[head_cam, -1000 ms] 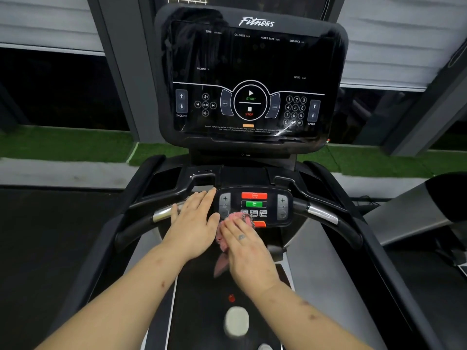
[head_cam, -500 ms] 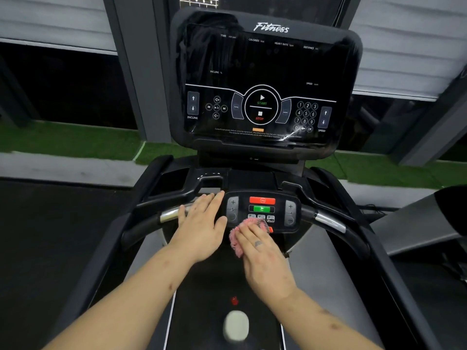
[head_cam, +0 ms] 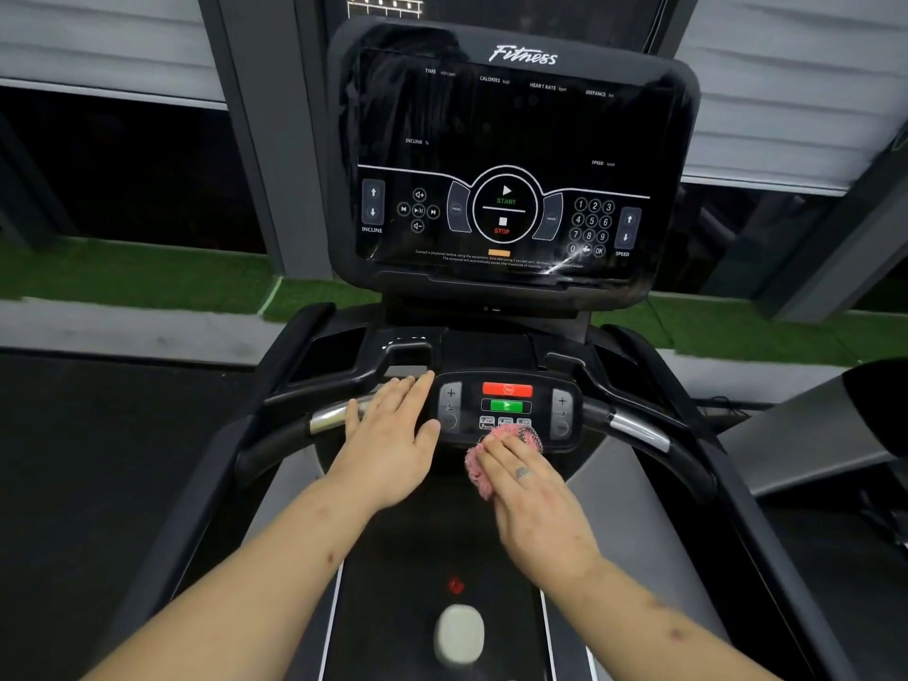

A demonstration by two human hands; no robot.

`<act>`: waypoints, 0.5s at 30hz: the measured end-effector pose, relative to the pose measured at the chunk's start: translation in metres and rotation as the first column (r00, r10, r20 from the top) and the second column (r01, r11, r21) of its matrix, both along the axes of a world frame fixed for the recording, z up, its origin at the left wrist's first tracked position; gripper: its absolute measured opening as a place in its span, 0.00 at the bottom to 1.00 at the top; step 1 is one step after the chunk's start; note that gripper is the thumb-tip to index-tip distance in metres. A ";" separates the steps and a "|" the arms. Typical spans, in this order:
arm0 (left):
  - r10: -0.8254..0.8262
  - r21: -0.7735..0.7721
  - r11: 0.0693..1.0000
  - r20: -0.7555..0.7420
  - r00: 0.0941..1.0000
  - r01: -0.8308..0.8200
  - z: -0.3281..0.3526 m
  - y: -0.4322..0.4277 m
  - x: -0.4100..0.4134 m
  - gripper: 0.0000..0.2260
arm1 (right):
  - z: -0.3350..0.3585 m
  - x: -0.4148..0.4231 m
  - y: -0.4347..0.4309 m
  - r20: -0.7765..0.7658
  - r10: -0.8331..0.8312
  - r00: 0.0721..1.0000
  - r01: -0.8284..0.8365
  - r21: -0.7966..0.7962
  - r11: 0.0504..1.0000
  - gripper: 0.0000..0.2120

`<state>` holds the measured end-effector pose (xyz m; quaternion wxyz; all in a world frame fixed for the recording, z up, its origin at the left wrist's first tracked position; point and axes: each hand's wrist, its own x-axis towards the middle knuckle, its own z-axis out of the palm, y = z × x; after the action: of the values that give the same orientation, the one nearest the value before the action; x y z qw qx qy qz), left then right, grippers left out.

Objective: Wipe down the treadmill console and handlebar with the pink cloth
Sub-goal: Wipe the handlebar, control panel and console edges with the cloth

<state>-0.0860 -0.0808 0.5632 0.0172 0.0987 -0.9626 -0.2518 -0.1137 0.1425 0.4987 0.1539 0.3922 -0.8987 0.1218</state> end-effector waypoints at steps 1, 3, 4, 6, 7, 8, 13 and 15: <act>0.001 -0.002 1.000 0.001 1.000 -0.001 0.000 0.000 0.000 0.28 | 0.001 0.002 -0.009 0.000 0.010 1.000 -0.010 -0.009 1.000 0.23; 0.002 -0.009 1.000 -0.001 1.000 -0.002 0.000 -0.001 -0.001 0.28 | 0.005 0.005 -0.025 -0.003 0.035 0.999 -0.035 -0.034 0.999 0.23; 0.000 -0.009 1.000 -0.003 1.000 0.000 -0.001 -0.001 -0.001 0.28 | 0.008 0.005 -0.031 -0.014 0.045 0.999 -0.046 -0.041 0.998 0.23; -0.001 -0.005 1.000 -0.004 1.000 0.001 -0.001 -0.001 -0.001 0.28 | 0.013 0.004 -0.033 -0.014 0.069 0.998 -0.069 -0.012 0.998 0.24; 0.000 -0.002 1.000 -0.003 1.000 0.000 -0.001 -0.001 -0.001 0.28 | 0.014 0.001 -0.028 0.005 0.088 0.996 -0.088 0.019 0.996 0.26; -0.002 0.000 1.000 0.000 1.000 0.002 0.000 -0.002 -0.001 0.28 | 0.014 -0.001 -0.021 0.026 0.098 0.995 -0.099 0.054 0.994 0.30; -0.009 0.004 1.000 0.003 1.000 0.009 -0.001 -0.001 0.000 0.27 | 0.016 -0.012 0.024 0.009 0.055 0.998 -0.055 0.018 0.998 0.24; 0.001 -0.003 1.000 -0.009 1.000 -0.001 -0.001 -0.002 0.000 0.28 | 0.018 -0.010 0.030 -0.003 0.013 1.000 -0.013 -0.011 1.000 0.23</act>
<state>-0.0860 -0.0826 0.5620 0.0216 0.0980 -0.9628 -0.2510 -0.1236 0.1722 0.5168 0.1567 0.3975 -0.8952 0.1270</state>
